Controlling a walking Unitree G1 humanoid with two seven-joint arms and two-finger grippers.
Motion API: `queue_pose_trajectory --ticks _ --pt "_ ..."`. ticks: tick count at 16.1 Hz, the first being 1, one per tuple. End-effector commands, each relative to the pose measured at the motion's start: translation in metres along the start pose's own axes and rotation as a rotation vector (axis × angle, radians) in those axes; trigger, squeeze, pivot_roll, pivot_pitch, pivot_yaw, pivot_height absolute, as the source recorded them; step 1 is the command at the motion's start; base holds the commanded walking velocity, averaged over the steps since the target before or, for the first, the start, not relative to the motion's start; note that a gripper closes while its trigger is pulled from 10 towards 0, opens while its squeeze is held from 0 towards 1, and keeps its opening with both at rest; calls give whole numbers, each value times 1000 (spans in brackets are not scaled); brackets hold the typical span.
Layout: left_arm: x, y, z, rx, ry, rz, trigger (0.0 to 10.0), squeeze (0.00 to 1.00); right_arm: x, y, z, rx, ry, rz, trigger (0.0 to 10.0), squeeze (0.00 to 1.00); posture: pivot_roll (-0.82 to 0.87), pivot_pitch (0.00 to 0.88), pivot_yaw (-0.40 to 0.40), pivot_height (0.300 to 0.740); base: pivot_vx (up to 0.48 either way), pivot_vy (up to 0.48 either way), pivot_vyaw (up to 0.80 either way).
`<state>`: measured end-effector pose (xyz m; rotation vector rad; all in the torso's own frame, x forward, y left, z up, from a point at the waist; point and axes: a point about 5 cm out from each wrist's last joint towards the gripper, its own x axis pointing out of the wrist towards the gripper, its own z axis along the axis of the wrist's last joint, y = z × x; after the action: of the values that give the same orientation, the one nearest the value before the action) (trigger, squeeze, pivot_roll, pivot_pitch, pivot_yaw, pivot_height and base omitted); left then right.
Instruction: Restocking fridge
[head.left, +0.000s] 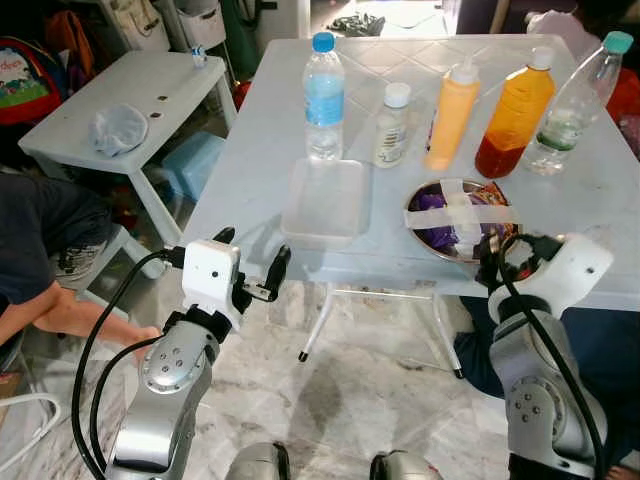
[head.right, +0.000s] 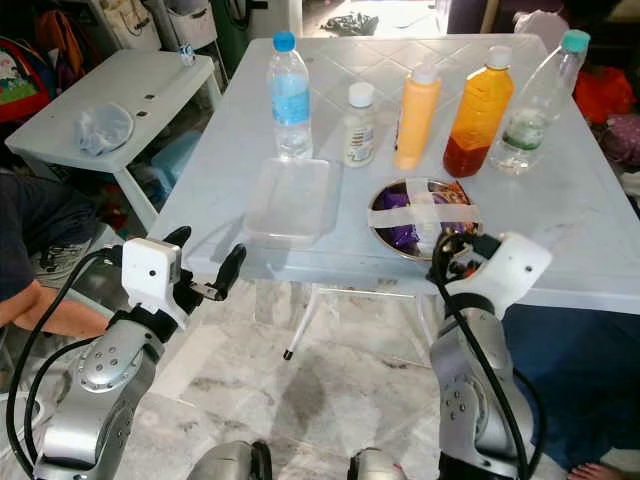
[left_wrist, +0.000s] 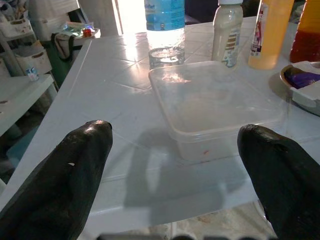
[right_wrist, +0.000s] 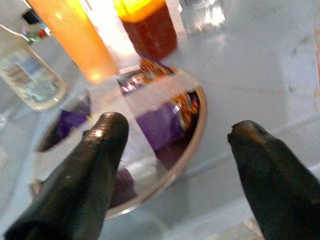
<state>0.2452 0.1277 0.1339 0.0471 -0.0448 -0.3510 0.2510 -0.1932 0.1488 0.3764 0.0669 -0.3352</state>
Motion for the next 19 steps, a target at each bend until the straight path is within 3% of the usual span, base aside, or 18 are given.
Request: queue_pose_trajectory --ticks 1,2,3,5,9,10,11,12,19 --pt "1 1 -1 9 2 1 10000 0 -4 7 0 24 14 29 10000 929 42 97 86 740 0 0 0" --pt "2 0 -1 8 1 -3 10000 0 -5 6 -2 43 36 24 10000 553 41 96 87 740 0 0 0" --pt "2 -1 -1 8 0 -6 10000 0 -5 6 -7 72 74 17 10000 20 42 96 86 740 0 0 0" --pt "2 -1 -1 8 -2 -7 10000 0 -3 9 -20 96 156 25 10000 0 46 94 84 740 0 0 0" --pt "1 1 -2 12 -1 1 10000 0 1 14 -26 145 191 44 10000 0 54 93 77 740 0 0 0" --pt "1 0 -2 11 -1 1 10000 0 4 15 -27 171 203 37 8078 0 56 94 77 740 0 0 0" --pt "1 -1 -2 11 -1 -2 10000 0 8 13 -30 192 214 27 3020 0 57 94 78 740 0 0 0" --pt "1 -1 -1 11 -2 -4 10000 0 11 14 -30 208 218 24 0 0 58 94 78 740 0 0 0" --pt "1 -1 -1 11 -3 -4 10000 0 30 13 -31 280 287 -14 0 0 64 96 79 740 0 0 0"
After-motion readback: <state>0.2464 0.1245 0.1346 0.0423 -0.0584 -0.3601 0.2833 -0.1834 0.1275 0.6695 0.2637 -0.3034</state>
